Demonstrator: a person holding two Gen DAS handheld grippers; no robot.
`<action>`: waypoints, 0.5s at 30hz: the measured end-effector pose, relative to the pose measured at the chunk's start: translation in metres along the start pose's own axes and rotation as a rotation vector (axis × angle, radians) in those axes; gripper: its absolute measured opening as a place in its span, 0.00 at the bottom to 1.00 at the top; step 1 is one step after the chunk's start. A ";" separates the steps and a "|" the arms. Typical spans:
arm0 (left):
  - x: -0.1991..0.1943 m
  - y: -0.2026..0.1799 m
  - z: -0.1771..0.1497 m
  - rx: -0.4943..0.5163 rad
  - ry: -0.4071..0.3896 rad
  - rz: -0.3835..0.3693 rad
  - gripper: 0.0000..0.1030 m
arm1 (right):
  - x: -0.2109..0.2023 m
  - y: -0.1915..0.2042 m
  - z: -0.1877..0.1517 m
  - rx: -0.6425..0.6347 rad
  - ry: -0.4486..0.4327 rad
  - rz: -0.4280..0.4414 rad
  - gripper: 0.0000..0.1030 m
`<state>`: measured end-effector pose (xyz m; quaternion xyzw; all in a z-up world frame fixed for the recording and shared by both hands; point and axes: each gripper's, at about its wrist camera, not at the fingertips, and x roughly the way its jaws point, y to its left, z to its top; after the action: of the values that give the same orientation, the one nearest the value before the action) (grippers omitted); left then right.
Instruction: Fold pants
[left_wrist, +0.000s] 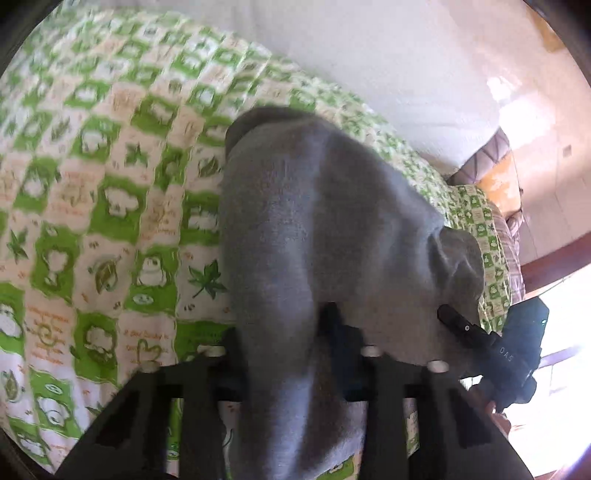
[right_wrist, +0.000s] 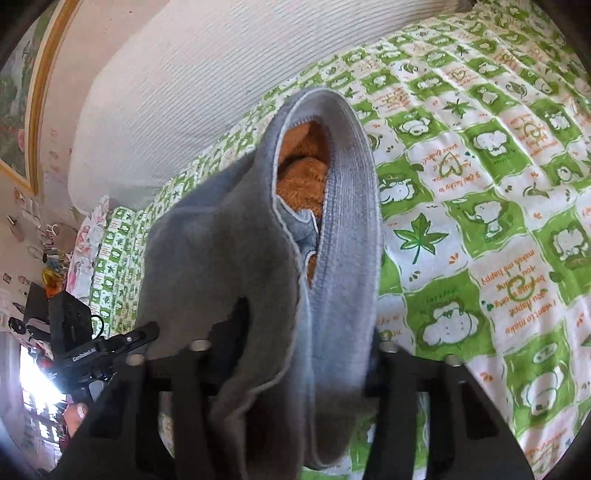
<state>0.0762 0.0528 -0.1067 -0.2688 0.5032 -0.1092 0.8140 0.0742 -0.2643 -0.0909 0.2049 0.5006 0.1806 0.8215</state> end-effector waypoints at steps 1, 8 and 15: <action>-0.004 -0.001 0.000 0.005 -0.010 -0.005 0.23 | -0.004 0.005 -0.001 -0.010 -0.013 -0.004 0.38; -0.029 0.007 0.002 0.010 -0.065 -0.010 0.20 | -0.024 0.042 -0.003 -0.121 -0.080 -0.026 0.30; -0.074 0.035 0.007 -0.016 -0.171 0.023 0.20 | -0.012 0.086 -0.004 -0.205 -0.078 0.031 0.30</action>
<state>0.0446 0.1178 -0.0669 -0.2779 0.4359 -0.0725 0.8530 0.0576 -0.1962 -0.0386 0.1346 0.4438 0.2354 0.8541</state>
